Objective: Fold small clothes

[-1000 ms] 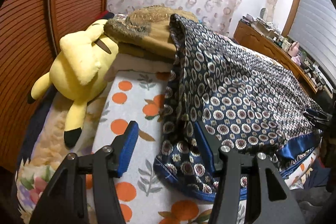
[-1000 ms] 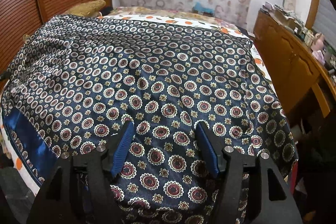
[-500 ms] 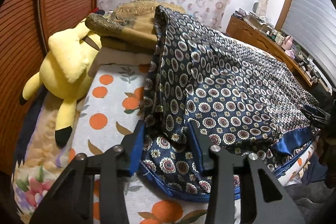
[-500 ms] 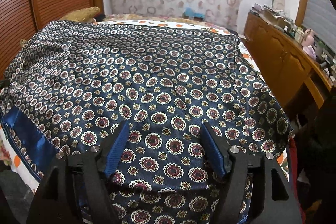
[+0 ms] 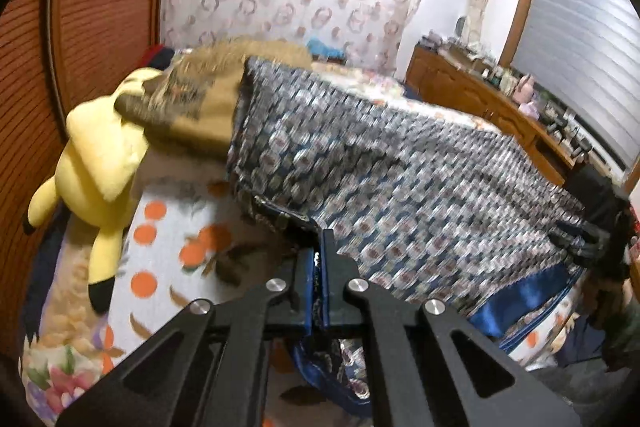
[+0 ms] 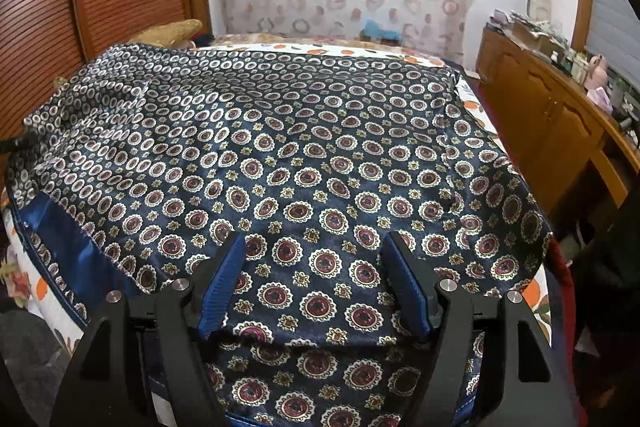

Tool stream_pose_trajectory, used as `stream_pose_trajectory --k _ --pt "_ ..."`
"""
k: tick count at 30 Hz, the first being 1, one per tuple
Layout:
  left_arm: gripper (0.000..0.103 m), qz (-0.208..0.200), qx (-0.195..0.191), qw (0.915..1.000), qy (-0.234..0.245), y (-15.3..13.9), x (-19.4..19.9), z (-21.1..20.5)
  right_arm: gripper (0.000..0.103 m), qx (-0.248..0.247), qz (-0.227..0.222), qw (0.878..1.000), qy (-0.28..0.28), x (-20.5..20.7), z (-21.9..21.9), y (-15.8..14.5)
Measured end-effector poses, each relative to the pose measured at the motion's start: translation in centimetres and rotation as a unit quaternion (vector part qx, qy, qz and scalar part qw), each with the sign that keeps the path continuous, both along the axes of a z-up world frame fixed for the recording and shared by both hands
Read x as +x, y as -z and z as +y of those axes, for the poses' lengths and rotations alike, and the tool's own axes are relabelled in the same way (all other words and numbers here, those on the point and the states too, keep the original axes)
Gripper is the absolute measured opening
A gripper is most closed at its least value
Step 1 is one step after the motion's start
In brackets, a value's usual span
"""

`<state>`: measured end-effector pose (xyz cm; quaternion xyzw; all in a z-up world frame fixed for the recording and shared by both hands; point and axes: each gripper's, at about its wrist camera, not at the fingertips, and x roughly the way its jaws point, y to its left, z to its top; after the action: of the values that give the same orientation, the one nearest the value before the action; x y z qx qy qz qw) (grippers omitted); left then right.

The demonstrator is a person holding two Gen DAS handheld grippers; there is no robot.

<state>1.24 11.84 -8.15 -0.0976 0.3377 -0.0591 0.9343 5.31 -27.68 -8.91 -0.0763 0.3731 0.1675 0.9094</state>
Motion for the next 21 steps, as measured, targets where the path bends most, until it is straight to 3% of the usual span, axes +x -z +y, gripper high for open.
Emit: stream_pose_trajectory --k 10,12,21 --pt "0.000 -0.059 -0.010 0.9965 0.058 -5.2 1.4 -4.3 0.072 0.027 -0.002 1.000 0.006 -0.1 -1.4 -0.3" --pt "0.000 -0.071 -0.033 0.9930 0.089 -6.5 2.4 -6.1 0.072 0.031 -0.007 0.999 0.012 -0.2 -2.1 -0.8" --pt "0.000 -0.107 -0.029 0.9691 0.220 -10.9 8.4 -17.2 0.071 0.029 -0.038 0.998 0.042 -1.0 -5.7 -3.2"
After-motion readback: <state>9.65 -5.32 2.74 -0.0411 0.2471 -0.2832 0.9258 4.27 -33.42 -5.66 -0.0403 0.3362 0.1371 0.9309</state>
